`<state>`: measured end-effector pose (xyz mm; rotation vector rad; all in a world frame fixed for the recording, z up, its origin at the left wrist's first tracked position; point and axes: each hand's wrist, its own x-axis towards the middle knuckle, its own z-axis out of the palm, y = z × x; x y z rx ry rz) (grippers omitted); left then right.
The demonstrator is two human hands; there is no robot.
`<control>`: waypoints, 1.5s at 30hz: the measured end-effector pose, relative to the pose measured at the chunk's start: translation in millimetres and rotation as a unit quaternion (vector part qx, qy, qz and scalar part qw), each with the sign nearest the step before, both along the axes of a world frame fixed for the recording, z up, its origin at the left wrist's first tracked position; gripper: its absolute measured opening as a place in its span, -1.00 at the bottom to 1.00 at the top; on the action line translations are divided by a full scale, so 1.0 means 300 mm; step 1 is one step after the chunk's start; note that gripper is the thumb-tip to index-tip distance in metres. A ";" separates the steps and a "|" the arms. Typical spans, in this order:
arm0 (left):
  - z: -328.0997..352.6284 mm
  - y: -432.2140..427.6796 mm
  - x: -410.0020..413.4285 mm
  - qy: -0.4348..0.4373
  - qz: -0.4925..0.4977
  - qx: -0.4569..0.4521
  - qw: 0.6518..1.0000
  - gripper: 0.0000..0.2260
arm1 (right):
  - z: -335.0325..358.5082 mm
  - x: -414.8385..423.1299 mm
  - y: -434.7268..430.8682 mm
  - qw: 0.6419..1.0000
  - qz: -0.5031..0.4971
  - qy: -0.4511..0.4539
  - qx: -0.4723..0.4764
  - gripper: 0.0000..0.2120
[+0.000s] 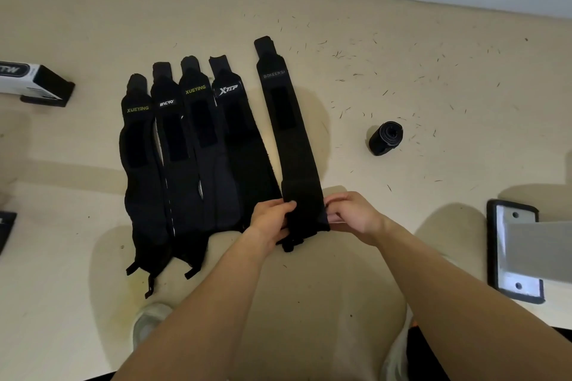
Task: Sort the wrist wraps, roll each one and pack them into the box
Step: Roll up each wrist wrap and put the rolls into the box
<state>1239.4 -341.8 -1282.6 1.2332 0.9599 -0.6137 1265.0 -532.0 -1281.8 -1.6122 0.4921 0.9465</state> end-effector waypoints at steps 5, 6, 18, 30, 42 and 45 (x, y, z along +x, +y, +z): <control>-0.005 -0.006 -0.002 0.024 -0.041 0.042 0.998 -0.62 | 0.010 -0.016 0.006 1.000 0.004 0.007 -0.019 -0.77; 0.003 -0.009 -0.003 0.023 -0.040 0.037 0.998 -0.59 | 0.008 -0.020 0.008 1.000 0.011 0.001 -0.026 -0.74; 0.127 -0.020 0.024 -0.037 -0.033 0.079 0.996 -0.66 | 0.167 0.012 0.041 0.997 -0.047 -0.063 0.005 -0.77; 0.845 0.140 0.210 -0.278 -0.132 0.011 0.951 -0.71 | 0.842 0.212 0.057 0.964 -0.099 -0.180 0.170 -0.60; 1.333 0.128 0.089 -0.458 -0.159 0.134 0.864 -0.77 | 1.393 0.065 -0.003 0.902 0.041 -0.427 0.056 -0.87; 1.361 0.094 0.036 -0.494 -0.180 0.122 0.841 -0.73 | 1.414 0.023 -0.023 0.883 0.036 -0.469 0.016 -0.95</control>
